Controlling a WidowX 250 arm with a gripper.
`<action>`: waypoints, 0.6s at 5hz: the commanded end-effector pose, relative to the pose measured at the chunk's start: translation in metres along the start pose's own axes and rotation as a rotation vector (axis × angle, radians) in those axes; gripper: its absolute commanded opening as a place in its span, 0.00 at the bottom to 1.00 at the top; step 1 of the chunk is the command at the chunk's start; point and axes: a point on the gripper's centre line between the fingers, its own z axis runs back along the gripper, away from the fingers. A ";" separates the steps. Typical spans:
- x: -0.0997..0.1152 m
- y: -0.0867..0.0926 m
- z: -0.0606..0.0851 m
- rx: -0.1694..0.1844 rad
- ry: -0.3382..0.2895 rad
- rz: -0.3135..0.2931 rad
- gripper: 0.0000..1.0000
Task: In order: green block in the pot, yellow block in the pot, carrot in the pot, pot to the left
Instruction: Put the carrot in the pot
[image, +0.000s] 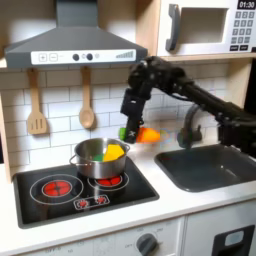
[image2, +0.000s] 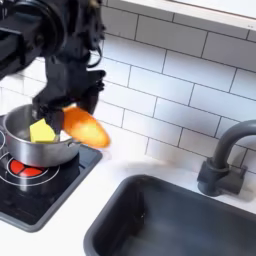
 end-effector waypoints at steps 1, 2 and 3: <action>0.038 0.011 -0.006 0.056 0.011 0.017 0.00; 0.055 0.017 -0.008 0.040 -0.015 0.080 0.00; 0.065 0.024 -0.009 0.032 -0.030 0.123 0.00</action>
